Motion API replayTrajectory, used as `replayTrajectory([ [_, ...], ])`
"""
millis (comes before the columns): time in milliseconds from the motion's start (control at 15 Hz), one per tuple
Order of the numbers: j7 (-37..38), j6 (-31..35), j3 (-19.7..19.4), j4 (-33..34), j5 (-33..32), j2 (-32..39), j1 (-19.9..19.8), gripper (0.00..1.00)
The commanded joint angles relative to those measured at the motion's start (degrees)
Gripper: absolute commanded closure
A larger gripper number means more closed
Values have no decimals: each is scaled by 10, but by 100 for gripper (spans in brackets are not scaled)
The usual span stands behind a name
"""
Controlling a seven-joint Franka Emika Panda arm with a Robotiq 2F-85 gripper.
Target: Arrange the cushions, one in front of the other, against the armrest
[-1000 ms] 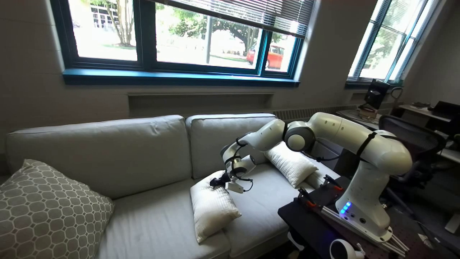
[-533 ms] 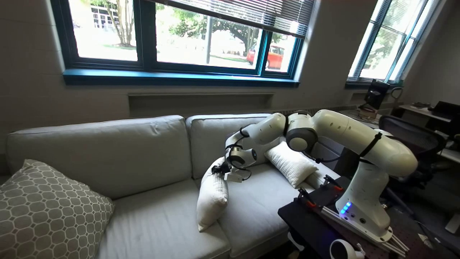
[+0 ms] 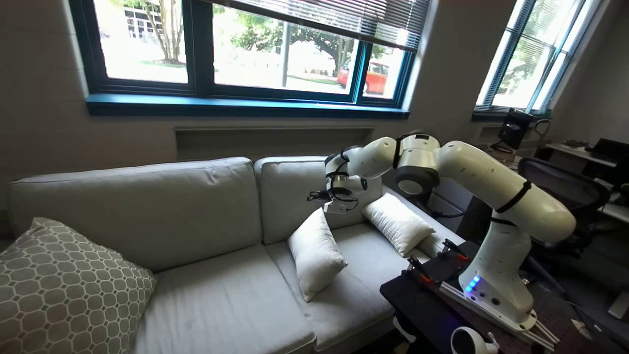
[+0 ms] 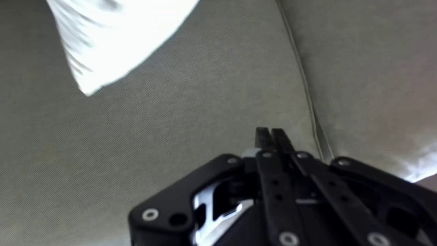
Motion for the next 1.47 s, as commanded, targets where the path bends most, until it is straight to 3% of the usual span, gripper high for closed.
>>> replayTrajectory([
  [0, -84, -40, 7, -133, 0, -105, -5, 93],
  [133, -133, -56, 4, -193, 0, -140, -4, 94],
  [200, -147, -52, 8, -221, -16, -164, -5, 68],
  [333, -148, -27, 30, -219, -68, -170, -26, 69],
  [533, -89, 1, 98, -176, -196, -162, -87, 49],
  [600, -31, -21, 88, -168, -247, -141, -75, 42],
  [667, -115, 6, 117, -181, -187, -168, -103, 33],
  [733, -106, 10, 131, -175, -203, -166, -115, 52],
  [867, -118, 17, 144, -172, -200, -165, -127, 36],
  [933, -120, 17, 146, -172, -199, -164, -130, 33],
  [1000, -120, 17, 146, -172, -200, -165, -131, 8],
  [1200, -66, 42, 186, -148, -267, -145, -175, 0],
  [1267, -29, 32, 163, -142, -290, -128, -158, 0],
  [1333, -1, 31, 176, -132, -322, -122, -174, 0],
  [1400, 14, 62, 219, -108, -360, -118, -216, 0],
])
